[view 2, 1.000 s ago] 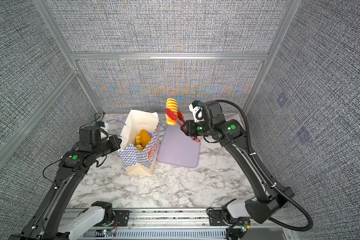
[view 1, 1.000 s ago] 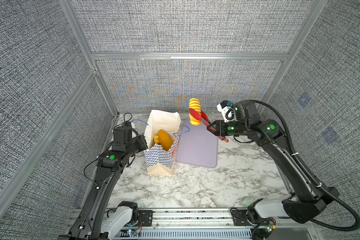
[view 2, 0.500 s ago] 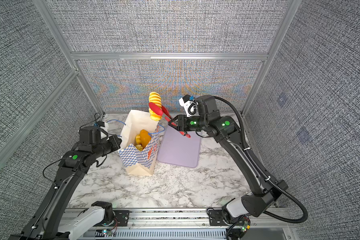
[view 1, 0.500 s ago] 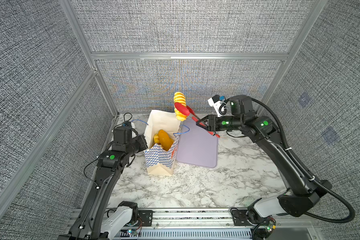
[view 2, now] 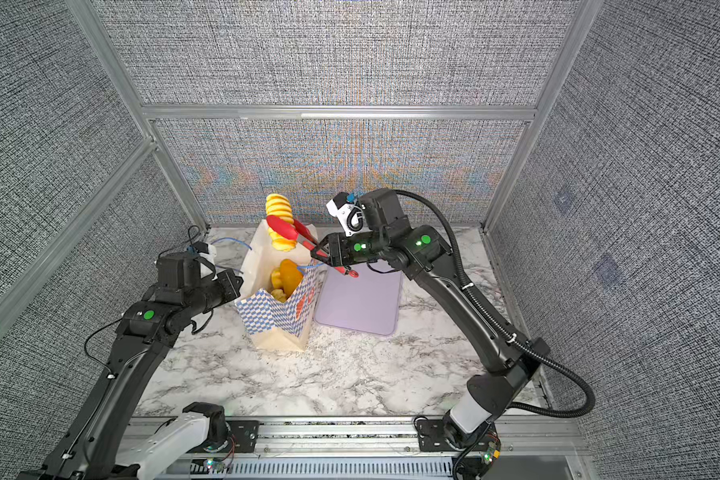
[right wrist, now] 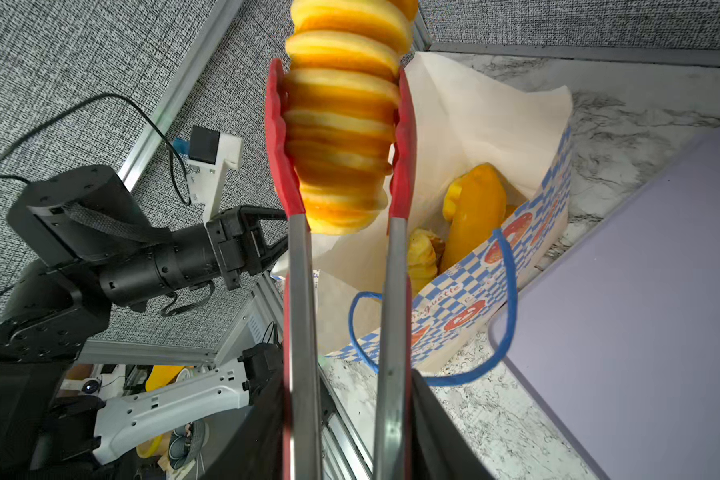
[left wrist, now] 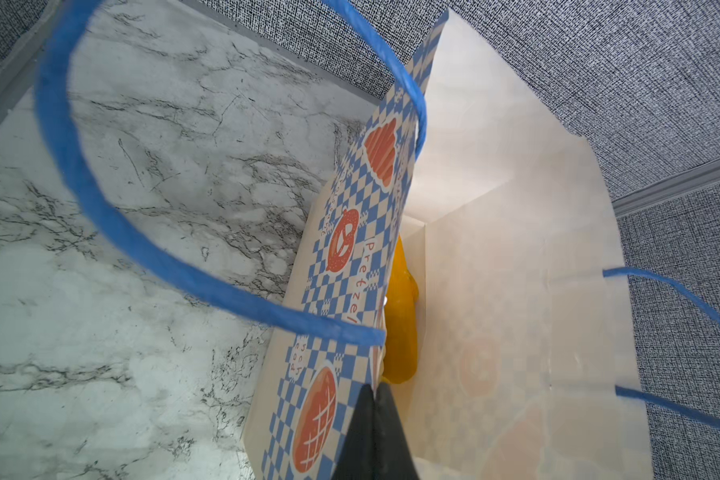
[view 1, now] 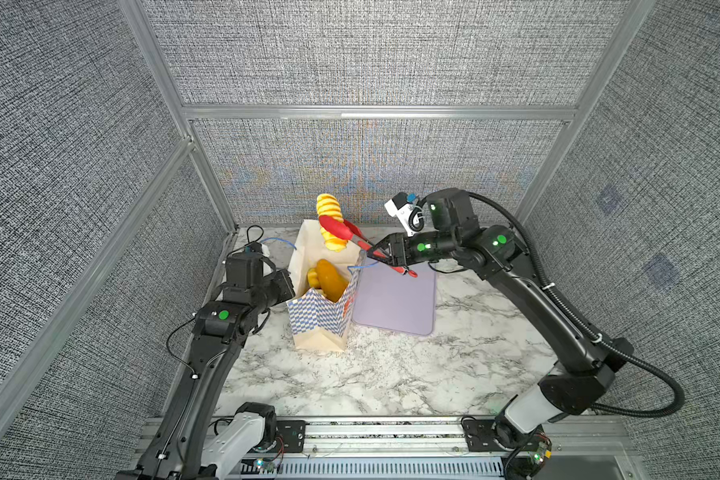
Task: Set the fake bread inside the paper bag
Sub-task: 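Carry the roll with the tongs over the open checkered bag, then lower the roll into the bag and open the tongs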
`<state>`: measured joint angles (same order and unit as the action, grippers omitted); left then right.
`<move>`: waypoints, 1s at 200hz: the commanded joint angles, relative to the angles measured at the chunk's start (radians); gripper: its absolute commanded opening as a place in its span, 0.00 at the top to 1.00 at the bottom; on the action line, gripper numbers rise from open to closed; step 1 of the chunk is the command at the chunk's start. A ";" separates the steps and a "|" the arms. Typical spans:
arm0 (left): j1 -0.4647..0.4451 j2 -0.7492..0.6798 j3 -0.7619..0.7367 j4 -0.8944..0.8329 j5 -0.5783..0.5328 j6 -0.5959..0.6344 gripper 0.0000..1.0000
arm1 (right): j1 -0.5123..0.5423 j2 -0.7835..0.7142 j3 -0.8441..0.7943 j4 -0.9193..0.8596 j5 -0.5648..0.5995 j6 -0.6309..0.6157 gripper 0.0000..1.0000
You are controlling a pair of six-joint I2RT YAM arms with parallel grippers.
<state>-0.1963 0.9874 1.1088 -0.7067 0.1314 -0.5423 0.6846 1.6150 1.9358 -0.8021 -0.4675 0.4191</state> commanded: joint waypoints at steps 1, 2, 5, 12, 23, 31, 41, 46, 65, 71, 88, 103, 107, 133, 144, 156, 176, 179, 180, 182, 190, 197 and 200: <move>0.000 -0.003 0.006 -0.014 0.000 0.007 1.00 | 0.027 0.025 0.036 -0.050 0.068 -0.051 0.56; -0.001 -0.003 0.007 -0.014 0.000 0.007 1.00 | 0.029 0.026 0.038 -0.052 0.071 -0.053 0.56; -0.001 -0.003 0.006 -0.014 0.000 0.007 1.00 | 0.033 0.029 0.043 -0.060 0.081 -0.057 0.56; -0.001 -0.004 0.005 -0.014 -0.001 0.006 1.00 | 0.045 0.039 0.053 -0.077 0.102 -0.065 0.56; -0.001 -0.005 0.005 -0.014 0.000 0.005 1.00 | 0.058 0.048 0.063 -0.098 0.126 -0.073 0.56; 0.000 -0.003 0.005 -0.014 0.000 0.006 1.00 | 0.066 0.056 0.069 -0.111 0.141 -0.079 0.56; -0.001 -0.003 0.005 -0.015 -0.001 0.005 1.00 | 0.079 0.062 0.075 -0.127 0.163 -0.086 0.56; 0.000 -0.003 0.005 -0.014 -0.002 0.005 1.00 | 0.086 0.065 0.080 -0.136 0.172 -0.089 0.56; -0.001 -0.003 0.005 -0.013 -0.001 0.004 1.00 | 0.106 0.078 0.088 -0.161 0.211 -0.103 0.55; 0.000 -0.002 0.005 -0.014 -0.001 0.004 1.00 | 0.111 0.083 0.090 -0.169 0.219 -0.106 0.55; -0.001 -0.002 0.005 -0.014 0.000 0.004 1.00 | 0.124 0.089 0.092 -0.186 0.240 -0.113 0.54; 0.000 -0.003 0.005 -0.014 -0.002 0.004 1.00 | 0.133 0.095 0.092 -0.198 0.261 -0.120 0.54; -0.001 -0.003 0.005 -0.015 -0.002 0.004 1.00 | 0.136 0.097 0.091 -0.202 0.265 -0.122 0.53; 0.000 -0.002 0.005 -0.013 -0.001 0.004 1.00 | 0.145 0.104 0.090 -0.215 0.287 -0.129 0.51; -0.001 -0.001 0.005 -0.014 -0.001 0.004 1.00 | 0.148 0.105 0.090 -0.219 0.292 -0.133 0.50; -0.001 -0.001 0.005 -0.011 0.000 0.004 1.00 | 0.149 0.106 0.089 -0.220 0.297 -0.134 0.49; -0.001 -0.001 0.003 -0.011 0.000 0.004 1.00 | 0.151 0.106 0.090 -0.221 0.303 -0.137 0.47; 0.000 -0.002 0.003 -0.011 0.000 0.003 1.00 | 0.151 0.106 0.090 -0.220 0.303 -0.137 0.47; 0.001 -0.001 0.004 -0.012 0.000 0.004 1.00 | 0.151 0.106 0.090 -0.220 0.303 -0.137 0.47; 0.000 -0.001 0.004 -0.012 -0.001 0.004 1.00 | 0.150 0.106 0.090 -0.221 0.304 -0.137 0.47; -0.001 -0.001 0.003 -0.014 0.000 0.004 1.00 | 0.151 0.105 0.091 -0.220 0.305 -0.136 0.47; 0.000 -0.002 0.003 -0.013 -0.001 0.004 1.00 | 0.151 0.105 0.092 -0.220 0.305 -0.136 0.46; -0.001 -0.001 0.003 -0.013 -0.002 0.004 1.00 | 0.151 0.105 0.092 -0.220 0.305 -0.137 0.46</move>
<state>-0.1963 0.9863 1.1088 -0.7116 0.1310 -0.5430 0.8337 1.7237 2.0178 -1.0367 -0.1802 0.2935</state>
